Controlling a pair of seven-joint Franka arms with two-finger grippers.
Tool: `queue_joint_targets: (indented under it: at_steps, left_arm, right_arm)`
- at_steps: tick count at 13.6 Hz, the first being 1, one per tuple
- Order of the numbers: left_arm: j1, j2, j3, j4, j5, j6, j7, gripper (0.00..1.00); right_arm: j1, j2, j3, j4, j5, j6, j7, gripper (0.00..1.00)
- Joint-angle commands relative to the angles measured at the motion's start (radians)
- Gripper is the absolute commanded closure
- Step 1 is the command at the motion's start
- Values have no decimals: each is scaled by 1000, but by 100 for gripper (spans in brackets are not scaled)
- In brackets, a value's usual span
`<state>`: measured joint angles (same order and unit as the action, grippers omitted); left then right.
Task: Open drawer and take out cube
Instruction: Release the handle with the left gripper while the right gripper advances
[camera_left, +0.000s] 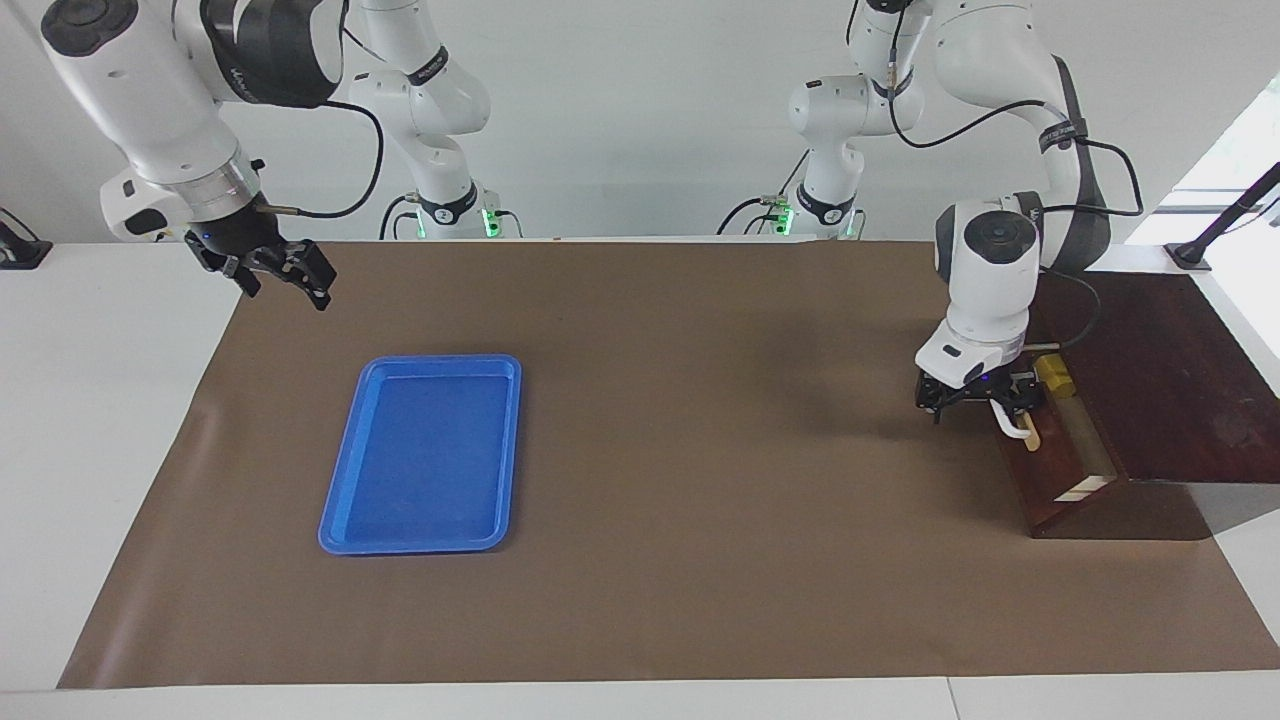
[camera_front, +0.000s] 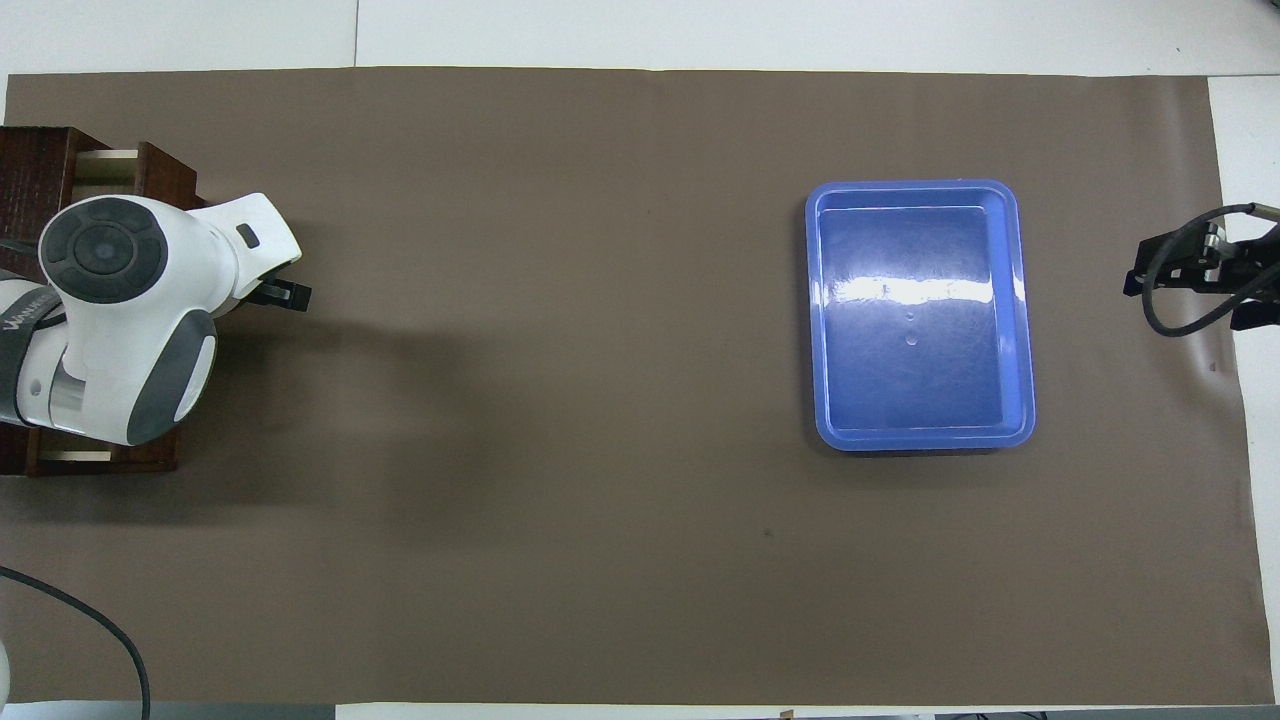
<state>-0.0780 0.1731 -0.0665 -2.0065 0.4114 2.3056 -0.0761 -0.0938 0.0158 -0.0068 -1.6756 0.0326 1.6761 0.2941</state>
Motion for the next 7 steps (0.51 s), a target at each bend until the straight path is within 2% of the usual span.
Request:
queue_joint_targets:
  at_steps: [1, 4, 5, 7]
  left_arm:
    - [-66, 31, 4, 26, 4, 3, -62, 0]
    - [-105, 54, 4, 66, -41, 1, -114, 0]
    - [-114, 66, 4, 84, -55, 0, -116, 0]
    - [-118, 72, 4, 91, -62, 4, -116, 0]
  right_arm:
    - [3, 50, 25, 10, 62, 30, 260, 0]
    - [80, 93, 25, 33, 78, 43, 587, 0]
    - [89, 107, 27, 36, 84, 50, 658, 0]
    - [95, 128, 25, 34, 174, 65, 742, 0]
